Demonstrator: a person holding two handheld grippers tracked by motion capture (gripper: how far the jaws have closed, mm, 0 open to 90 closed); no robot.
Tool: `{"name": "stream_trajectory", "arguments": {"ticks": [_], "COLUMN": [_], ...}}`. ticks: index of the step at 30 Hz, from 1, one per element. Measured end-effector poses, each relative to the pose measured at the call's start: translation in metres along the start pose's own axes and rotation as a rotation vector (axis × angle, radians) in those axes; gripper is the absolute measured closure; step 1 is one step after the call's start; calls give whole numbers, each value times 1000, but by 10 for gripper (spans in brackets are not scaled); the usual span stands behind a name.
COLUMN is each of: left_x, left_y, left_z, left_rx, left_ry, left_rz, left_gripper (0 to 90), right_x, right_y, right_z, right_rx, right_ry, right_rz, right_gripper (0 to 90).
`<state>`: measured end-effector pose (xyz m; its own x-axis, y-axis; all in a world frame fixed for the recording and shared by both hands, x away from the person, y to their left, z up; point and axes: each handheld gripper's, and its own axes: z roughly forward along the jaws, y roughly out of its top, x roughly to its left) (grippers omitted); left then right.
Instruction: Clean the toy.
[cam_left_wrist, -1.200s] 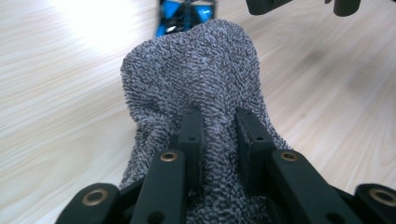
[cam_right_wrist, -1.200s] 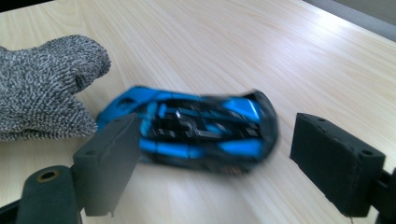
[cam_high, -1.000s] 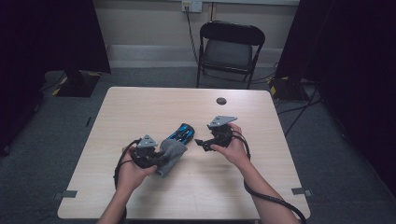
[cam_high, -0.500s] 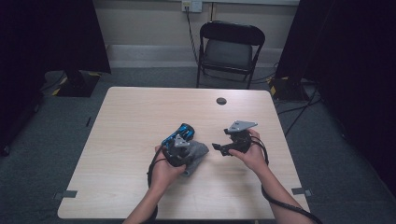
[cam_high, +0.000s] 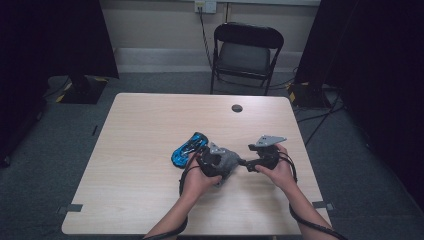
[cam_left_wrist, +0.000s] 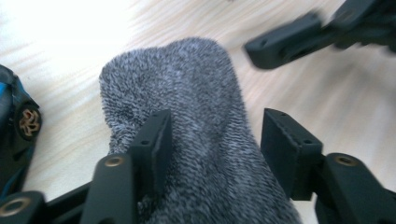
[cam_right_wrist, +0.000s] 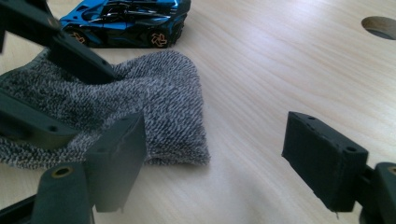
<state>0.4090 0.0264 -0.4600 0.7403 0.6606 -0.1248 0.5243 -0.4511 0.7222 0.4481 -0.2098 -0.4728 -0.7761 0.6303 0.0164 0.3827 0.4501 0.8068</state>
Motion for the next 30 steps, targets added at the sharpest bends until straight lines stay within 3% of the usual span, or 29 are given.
{"name": "stream_trajectory", "arguments": {"ticks": [4, 9, 13, 15, 21, 25, 30], "left_x": [11, 30, 36, 37, 28, 15, -2], "left_y": [-3, -16, -28, -33, -39, -36, -31], "left_z": [-20, -40, -39, -35, -26, -20, -9], "left_rx": [-14, -23, 31, 44, 54, 50, 42], "left_ry": [-28, -49, -53, -78, -116, -146, -190], "left_rz": [10, -23, -22, -30, -19, -4, 10], "left_gripper": [425, 440, 431, 429, 443, 440, 436], "right_x": [6, 13, 13, 13, 8, 4, -5], "right_y": [-2, -4, -7, -7, -6, -4, -3], "right_z": [4, 9, 14, 16, 22, 27, 31], "right_rx": [7, 19, 34, 32, 48, 57, 62], "right_ry": [9, 10, -1, -5, -19, -30, -47], "right_rz": [-7, -10, -12, -6, -1, -13, 13], "right_gripper": [219, 220, 223, 226, 223, 221, 217]}}
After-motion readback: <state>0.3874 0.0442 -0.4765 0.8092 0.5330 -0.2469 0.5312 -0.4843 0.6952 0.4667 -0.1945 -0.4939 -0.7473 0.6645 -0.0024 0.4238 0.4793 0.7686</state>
